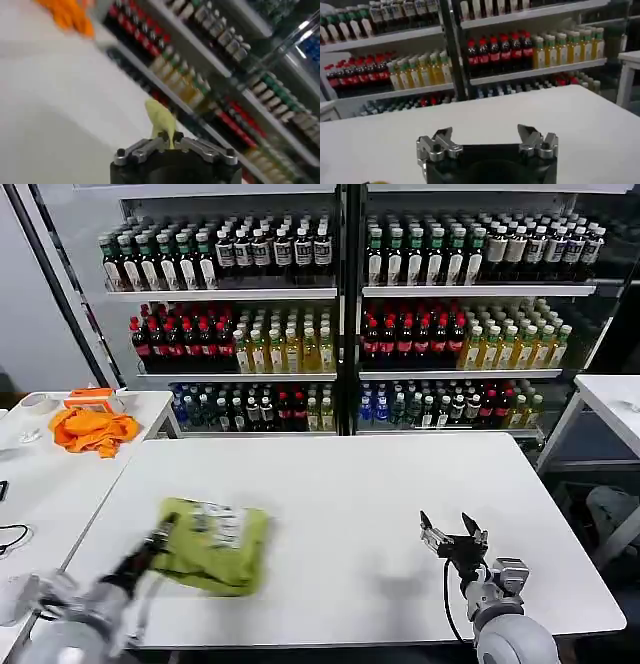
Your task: Fold and organize the clothes.
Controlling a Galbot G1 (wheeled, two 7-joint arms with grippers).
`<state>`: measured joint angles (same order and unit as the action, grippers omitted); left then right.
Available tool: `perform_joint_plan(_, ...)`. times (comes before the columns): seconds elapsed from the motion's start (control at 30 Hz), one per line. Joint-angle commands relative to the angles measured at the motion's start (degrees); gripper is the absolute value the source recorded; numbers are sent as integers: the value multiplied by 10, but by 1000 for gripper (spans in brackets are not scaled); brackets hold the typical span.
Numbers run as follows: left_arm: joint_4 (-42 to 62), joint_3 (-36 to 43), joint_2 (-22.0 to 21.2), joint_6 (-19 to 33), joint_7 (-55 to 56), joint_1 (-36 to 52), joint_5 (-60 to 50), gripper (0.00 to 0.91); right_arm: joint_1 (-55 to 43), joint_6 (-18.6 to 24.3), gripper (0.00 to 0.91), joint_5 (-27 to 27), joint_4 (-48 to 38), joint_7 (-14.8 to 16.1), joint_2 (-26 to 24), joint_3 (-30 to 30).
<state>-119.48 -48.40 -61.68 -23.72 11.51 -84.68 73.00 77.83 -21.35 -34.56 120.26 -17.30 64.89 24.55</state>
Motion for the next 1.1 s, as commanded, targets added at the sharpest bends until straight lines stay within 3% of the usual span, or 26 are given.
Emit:
perform_joint_plan(0.03,-78,-100,193,-32,-30,-57,-152,20,-18,1,907,-4,0,2,4,-8)
perform_joint_plan(0.23,-29,150,109,19,-55,-63,-558,20,-5,4,907,2,4,3,3,0)
perform_joint_plan(0.33,17,232,81,39,-54,-38,-661,20,5,5,907,5,7,3,2,7)
perform_joint_plan(0.67,-24,340,53,24,-54,68,-595,20,27,6,907,14,15,2,6,19)
perform_joint_plan(1.1,97,475,-9,15,-73,198,-580,20,30,2,907,27,18,3,15,18)
